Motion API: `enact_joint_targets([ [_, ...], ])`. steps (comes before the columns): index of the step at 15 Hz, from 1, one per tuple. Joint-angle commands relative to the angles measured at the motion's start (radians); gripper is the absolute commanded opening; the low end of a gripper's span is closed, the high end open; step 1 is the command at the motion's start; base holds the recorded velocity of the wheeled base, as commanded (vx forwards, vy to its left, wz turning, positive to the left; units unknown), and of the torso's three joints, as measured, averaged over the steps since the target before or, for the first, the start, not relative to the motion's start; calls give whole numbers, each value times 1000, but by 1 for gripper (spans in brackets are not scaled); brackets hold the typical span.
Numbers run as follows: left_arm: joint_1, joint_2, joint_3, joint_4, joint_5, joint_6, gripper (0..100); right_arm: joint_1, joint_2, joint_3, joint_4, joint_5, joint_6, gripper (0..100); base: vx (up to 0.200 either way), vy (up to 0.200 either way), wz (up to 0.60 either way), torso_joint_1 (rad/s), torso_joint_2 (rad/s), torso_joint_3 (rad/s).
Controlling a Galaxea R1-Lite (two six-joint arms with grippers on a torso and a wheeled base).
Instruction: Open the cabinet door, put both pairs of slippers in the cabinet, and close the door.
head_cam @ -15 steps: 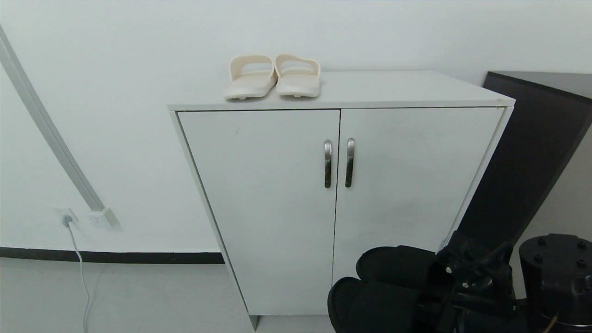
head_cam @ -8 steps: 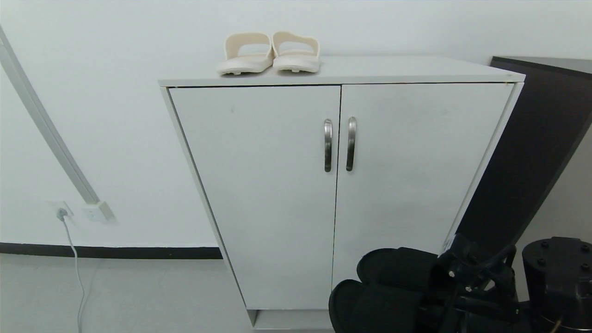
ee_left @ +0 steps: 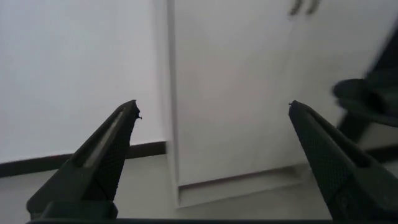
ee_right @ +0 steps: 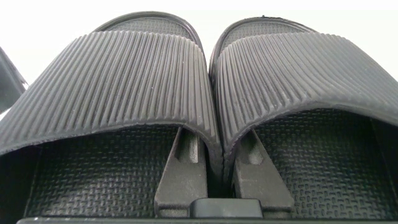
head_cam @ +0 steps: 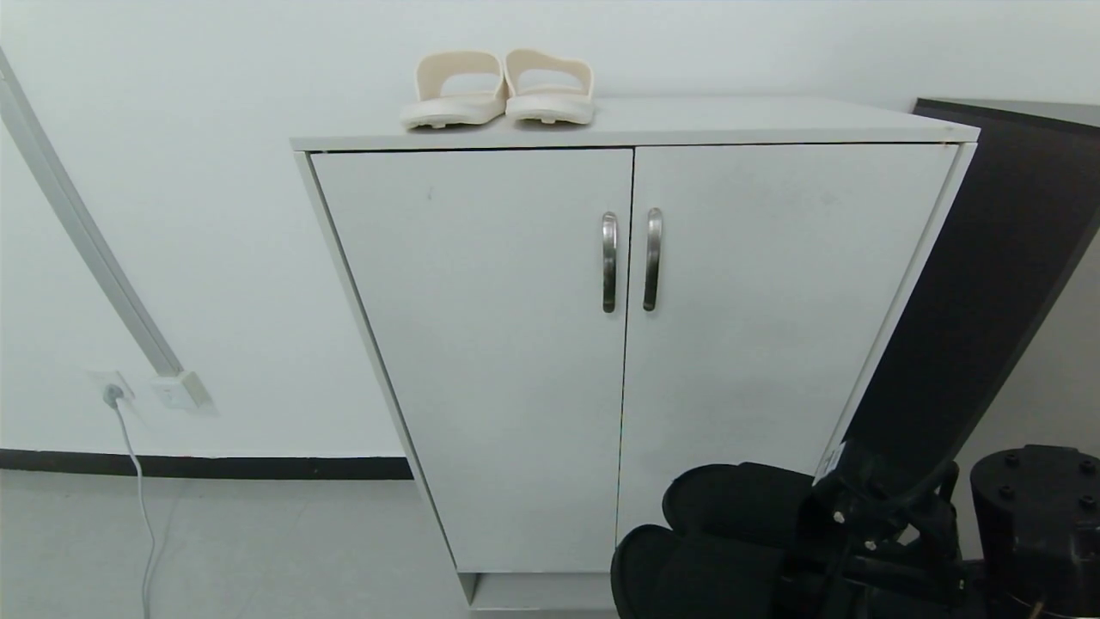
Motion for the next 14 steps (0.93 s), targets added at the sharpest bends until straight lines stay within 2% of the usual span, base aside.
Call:
enact_joint_targets([
  [1,-27,289,-120,-26,-178,-1,100,6,0,11,-1,0,-10,0,0,0,0,0,0,0],
  [2,-27,366,-146,-43,-225,5,100,6,3,11,-2,0,-18,0,0,0,0,0,0,0],
  [3,-29,497,-174,-118,-290,8,100,9,7,9,-6,0,-21,0,0,0,0,0,0,0],
  [5,-39,678,-190,-326,-377,7,100,9,6,11,-6,0,-21,0,0,0,0,0,0,0],
  [7,-124,843,-223,-499,-385,5,100,9,6,11,-6,-2,-21,0,0,0,0,0,0,0],
  [8,-167,925,-273,-569,-377,5,100,9,6,11,-6,0,-21,0,0,0,0,0,0,0],
  [11,-294,1050,-440,-609,-371,-9,100,8,7,9,-13,0,-20,0,0,0,0,0,0,0],
  [14,-441,1118,-540,-609,-373,-101,100,8,23,9,-21,0,-20,0,0,0,0,0,0,0],
])
